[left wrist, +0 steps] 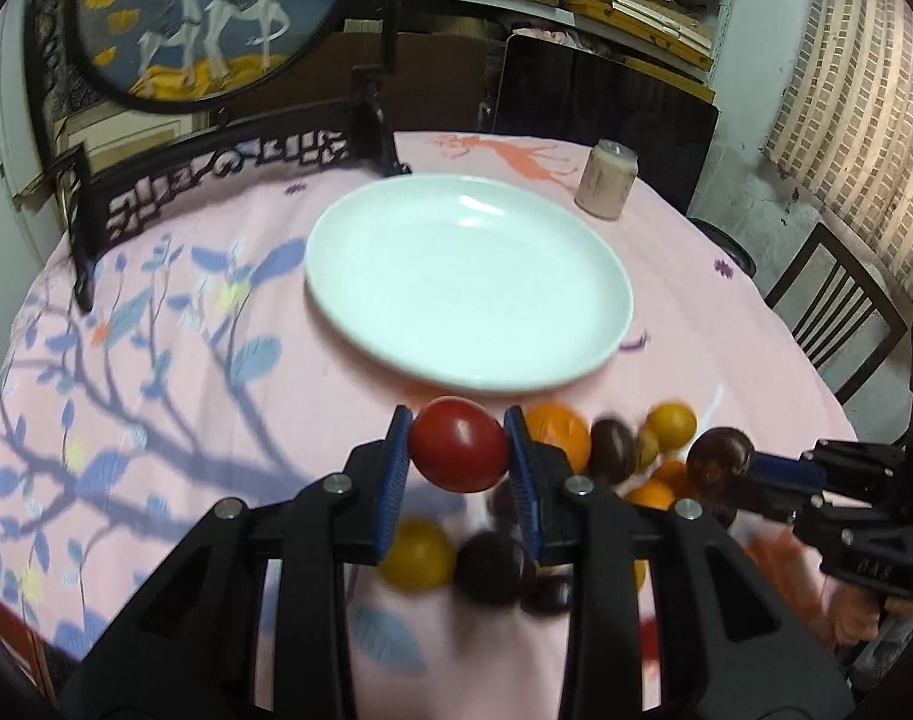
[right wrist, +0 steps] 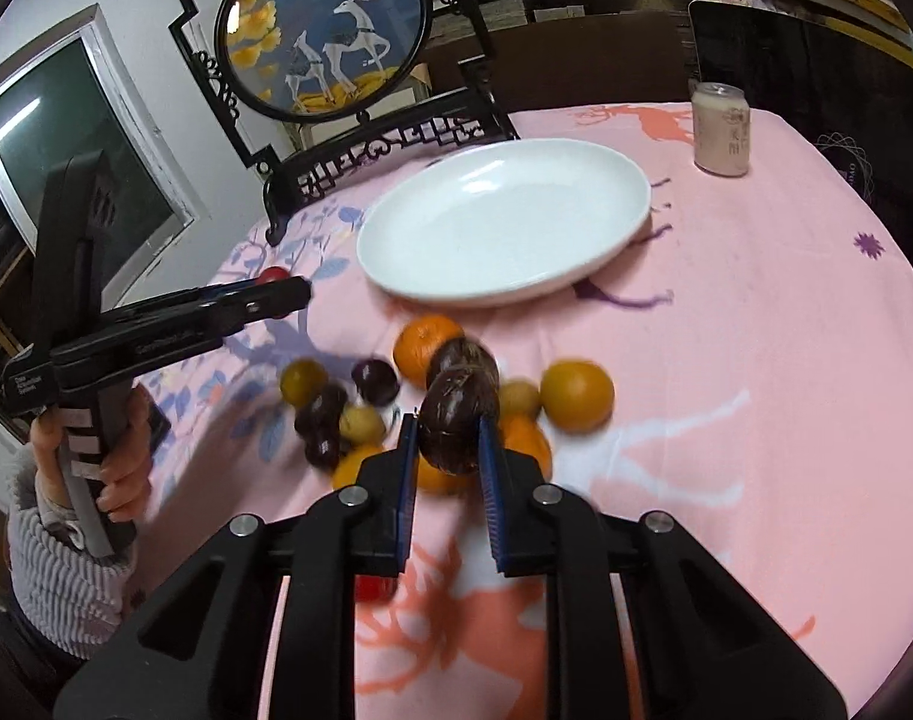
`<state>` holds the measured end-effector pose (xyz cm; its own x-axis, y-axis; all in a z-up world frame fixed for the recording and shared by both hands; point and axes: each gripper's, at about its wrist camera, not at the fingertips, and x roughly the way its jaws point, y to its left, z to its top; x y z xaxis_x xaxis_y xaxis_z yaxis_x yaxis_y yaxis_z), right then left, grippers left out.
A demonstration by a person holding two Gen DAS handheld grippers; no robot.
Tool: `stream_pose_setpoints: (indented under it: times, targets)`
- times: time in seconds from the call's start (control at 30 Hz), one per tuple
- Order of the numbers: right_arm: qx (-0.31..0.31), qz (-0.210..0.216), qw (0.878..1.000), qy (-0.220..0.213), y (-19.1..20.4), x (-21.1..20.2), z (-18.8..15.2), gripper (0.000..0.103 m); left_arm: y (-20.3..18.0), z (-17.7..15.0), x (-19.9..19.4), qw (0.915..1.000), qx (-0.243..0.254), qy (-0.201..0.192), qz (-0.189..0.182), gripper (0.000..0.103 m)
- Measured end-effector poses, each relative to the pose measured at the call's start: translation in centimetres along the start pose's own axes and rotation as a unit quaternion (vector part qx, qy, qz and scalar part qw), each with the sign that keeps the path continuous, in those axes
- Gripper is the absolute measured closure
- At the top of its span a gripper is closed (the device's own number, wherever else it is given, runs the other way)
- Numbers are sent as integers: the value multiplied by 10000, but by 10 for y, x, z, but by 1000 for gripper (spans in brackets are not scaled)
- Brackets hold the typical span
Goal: Organize fruits
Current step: 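Carry both fruits over the white plate and open both tools to drop them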
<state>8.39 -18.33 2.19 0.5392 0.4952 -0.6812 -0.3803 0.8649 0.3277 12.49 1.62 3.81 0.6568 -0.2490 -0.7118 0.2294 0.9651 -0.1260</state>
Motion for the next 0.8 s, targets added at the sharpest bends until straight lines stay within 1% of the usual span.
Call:
stream_pose_setpoints:
  times: [0.13,0.2,0.27,0.33,0.4,0.43,0.47,0.53,0.57,0.63,0.73,0.8]
  targets:
    - [261,5,9994,-209,-11,15,37,83,-3,25,30,9997,-148,142,-115,71]
    - [436,21,9986,-304,-18,28,60,83,-2,32,41,9996,-199,164,-104,71]
    - [589,39,9979,-263,-26,47,77,83,2,39,56,9993,-290,235,-79,71]
    - [691,48,9975,-166,-34,67,87,83,7,42,70,9987,-368,334,-70,71]
    - [789,89,9968,-21,-42,84,92,82,15,43,79,9982,-453,392,-66,70]
    - [879,139,9960,24,-45,89,91,82,17,42,83,9979,-481,420,-79,64]
    - [956,223,9952,45,-48,93,90,82,20,41,85,9977,-499,441,-96,57]
    - [939,271,9952,74,-50,96,89,82,22,42,86,9979,-488,404,-106,54]
    - [907,259,9955,79,-50,96,89,82,22,43,85,9979,-494,396,-125,51]
    - [902,279,9955,62,-51,95,88,82,23,42,83,9978,-518,379,-157,50]
    - [875,288,9957,101,-52,92,82,82,23,39,76,9985,-447,302,-99,50]
    - [801,200,9966,60,-51,85,77,82,22,33,67,9988,-419,258,-21,46]
